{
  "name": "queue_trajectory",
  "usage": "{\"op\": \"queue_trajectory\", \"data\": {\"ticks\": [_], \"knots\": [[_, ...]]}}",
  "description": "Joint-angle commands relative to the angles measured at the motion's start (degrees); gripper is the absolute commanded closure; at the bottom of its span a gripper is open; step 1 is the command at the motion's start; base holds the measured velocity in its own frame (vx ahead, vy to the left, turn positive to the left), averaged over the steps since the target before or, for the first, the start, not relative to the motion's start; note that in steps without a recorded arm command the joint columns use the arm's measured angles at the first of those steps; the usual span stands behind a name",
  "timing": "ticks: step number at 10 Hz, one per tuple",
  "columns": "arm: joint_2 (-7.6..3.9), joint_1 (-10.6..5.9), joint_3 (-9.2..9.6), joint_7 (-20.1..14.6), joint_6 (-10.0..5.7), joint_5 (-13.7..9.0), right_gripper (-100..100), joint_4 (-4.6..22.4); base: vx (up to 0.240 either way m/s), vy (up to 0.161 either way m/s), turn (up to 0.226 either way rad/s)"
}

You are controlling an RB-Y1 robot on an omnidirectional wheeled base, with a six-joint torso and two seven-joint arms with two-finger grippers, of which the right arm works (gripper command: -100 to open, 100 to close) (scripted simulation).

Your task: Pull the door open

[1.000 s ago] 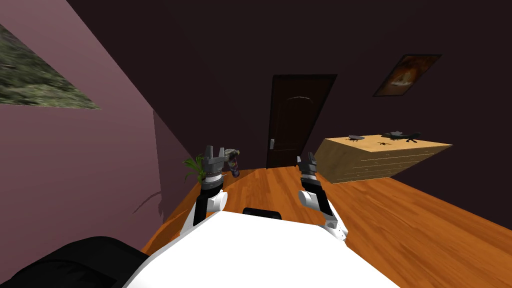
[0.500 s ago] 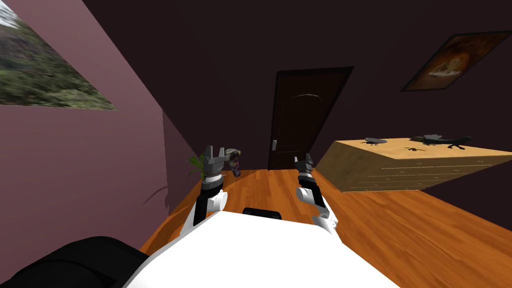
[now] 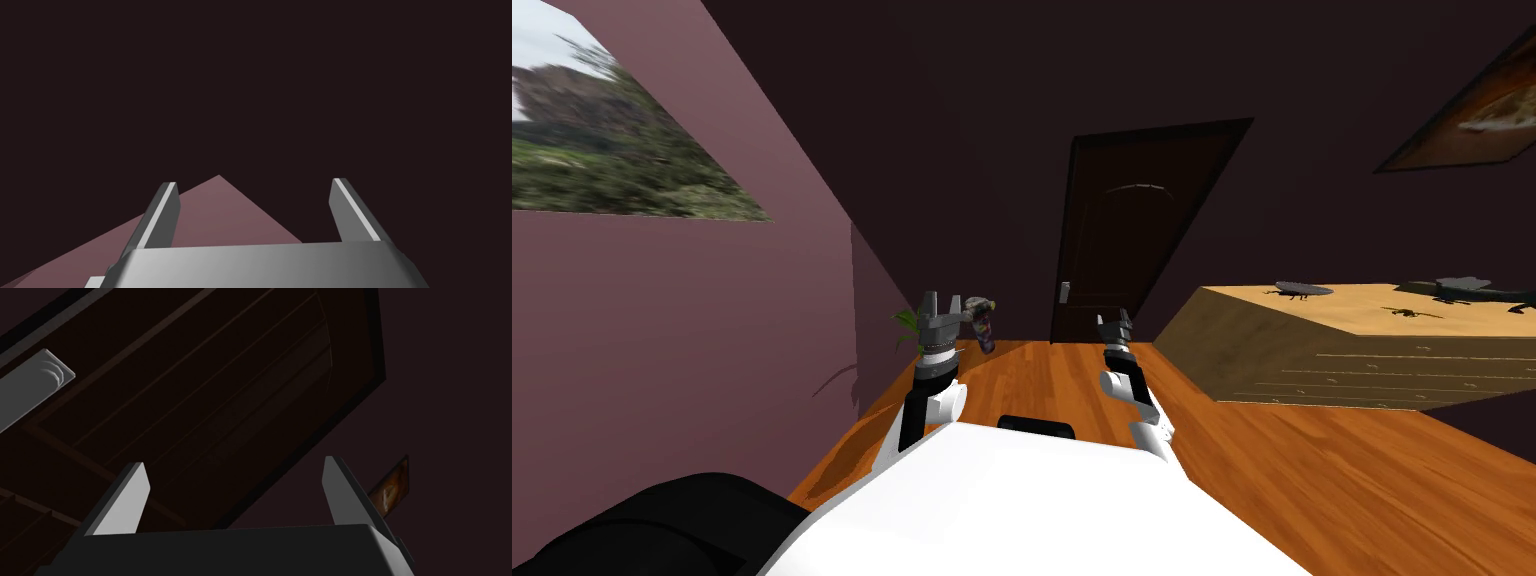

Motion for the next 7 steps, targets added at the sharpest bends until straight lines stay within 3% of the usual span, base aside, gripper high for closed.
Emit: {"op": "queue_trajectory", "data": {"ticks": [1,7], "knots": [[-0.22,-1.83,-0.31,-2.25,-0.19,-1.18,-100,2.86,0.067,-0.083,0.152],[-0.52,-8.39,-1.18,-10.02,-1.31,-5.37,-100,14.13,0.074,-0.099,0.144]]}}
